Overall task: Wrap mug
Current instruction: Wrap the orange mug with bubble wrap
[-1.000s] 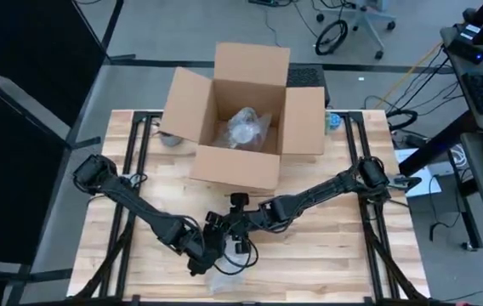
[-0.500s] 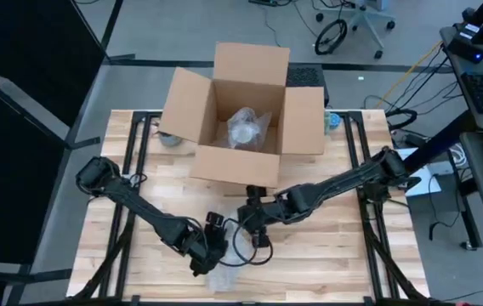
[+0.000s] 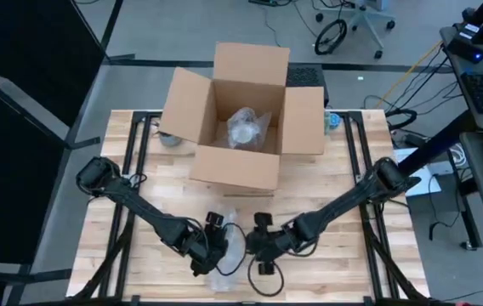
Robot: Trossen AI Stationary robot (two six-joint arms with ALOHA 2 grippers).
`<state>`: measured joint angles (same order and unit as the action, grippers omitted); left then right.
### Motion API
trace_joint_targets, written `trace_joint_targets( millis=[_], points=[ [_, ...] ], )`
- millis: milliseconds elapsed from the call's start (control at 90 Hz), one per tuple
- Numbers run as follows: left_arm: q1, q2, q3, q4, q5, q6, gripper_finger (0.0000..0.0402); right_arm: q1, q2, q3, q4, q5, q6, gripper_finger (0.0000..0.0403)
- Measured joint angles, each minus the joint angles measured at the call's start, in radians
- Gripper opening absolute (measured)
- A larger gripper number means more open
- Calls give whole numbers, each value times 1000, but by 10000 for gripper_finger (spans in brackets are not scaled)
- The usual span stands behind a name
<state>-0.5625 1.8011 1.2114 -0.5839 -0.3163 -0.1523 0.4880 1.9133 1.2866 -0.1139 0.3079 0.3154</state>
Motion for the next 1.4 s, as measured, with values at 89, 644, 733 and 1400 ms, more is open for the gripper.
trace_joint_targets(
  millis=[89, 644, 733, 1400],
  points=[
    [0, 0, 0, 0, 0, 0, 138, -13, 1, 0, 105, 55, -59, 153],
    [1, 2, 18, -10, -2, -5, 138, -130, 83, 17, 203, 88, -72, 153],
    [-3, 4, 58, -67, -1, -33, 138, -130, 86, 18, 204, 88, -72, 153],
    [-222, -2, 324, -456, -9, -583, 138, -133, 90, 17, 205, 83, -93, 153]
  ],
)
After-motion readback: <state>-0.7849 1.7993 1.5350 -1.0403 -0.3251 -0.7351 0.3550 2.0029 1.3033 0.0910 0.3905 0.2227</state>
